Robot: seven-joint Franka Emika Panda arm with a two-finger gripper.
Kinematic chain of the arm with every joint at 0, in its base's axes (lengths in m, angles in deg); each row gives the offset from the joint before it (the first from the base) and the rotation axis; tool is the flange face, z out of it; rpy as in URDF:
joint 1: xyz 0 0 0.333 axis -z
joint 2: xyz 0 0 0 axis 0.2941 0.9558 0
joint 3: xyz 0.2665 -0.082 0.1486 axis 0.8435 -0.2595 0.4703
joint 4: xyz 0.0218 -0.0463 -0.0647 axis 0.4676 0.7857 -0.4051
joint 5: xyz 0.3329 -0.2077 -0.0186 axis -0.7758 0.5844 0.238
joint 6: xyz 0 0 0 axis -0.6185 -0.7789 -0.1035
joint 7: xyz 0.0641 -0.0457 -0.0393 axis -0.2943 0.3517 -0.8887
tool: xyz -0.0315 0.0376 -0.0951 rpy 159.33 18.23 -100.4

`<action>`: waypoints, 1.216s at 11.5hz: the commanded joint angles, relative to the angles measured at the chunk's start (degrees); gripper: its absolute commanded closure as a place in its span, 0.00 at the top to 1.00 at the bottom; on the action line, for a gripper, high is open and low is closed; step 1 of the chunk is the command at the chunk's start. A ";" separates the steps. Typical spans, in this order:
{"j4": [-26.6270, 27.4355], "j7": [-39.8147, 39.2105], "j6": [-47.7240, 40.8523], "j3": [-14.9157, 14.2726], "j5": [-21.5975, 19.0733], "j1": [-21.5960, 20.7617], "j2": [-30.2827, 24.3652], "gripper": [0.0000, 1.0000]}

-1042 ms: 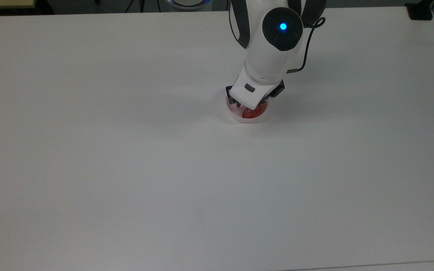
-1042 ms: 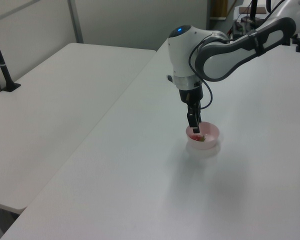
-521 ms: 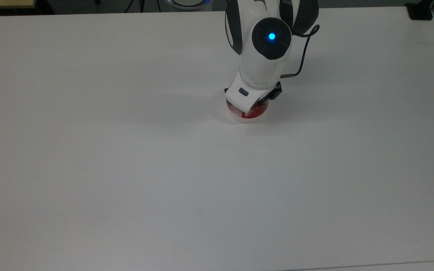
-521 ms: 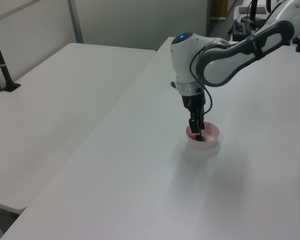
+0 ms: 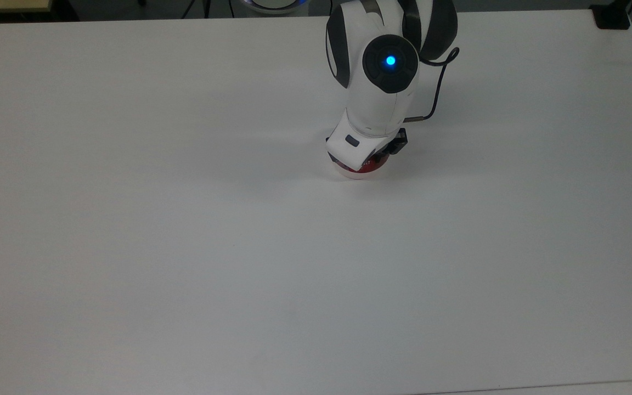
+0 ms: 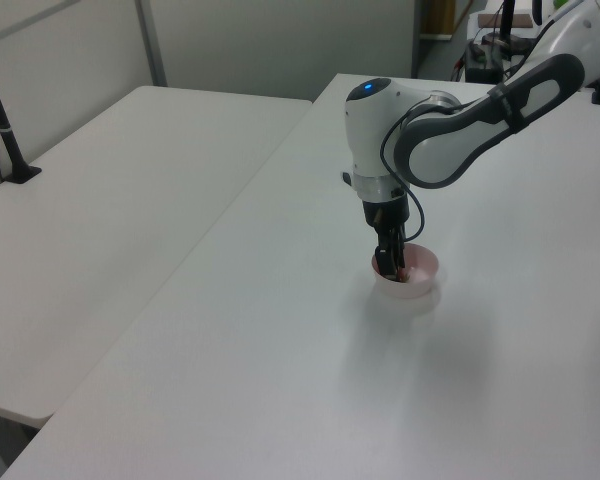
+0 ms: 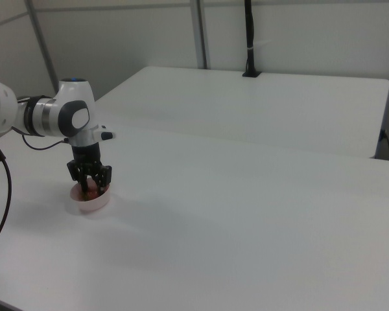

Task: Pick up strawberry from bowl
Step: 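Lower the open gripper into the bowl around the red strawberry, then close the gripper on the strawberry and lift it out of the bowl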

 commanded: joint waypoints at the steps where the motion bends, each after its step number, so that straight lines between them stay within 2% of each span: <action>1: 2.03 -0.20 1.44 -0.42 -1.27 -0.23 -1.06 0.27; 2: 2.03 -0.20 1.26 -0.42 -1.27 -0.23 -1.15 0.21; 6: 1.60 -0.11 0.30 -0.42 -1.36 -0.14 -2.72 0.20; 9: 0.46 -0.64 -4.70 -0.34 -2.14 0.12 -8.60 0.20; 12: -0.95 -4.66 -9.36 -0.60 -2.68 2.75 -15.71 0.20; 13: -1.13 -6.94 -12.42 -1.30 -2.68 3.72 -17.74 0.21; 14: -2.52 -9.49 -16.10 -3.57 -2.68 3.90 -18.63 0.21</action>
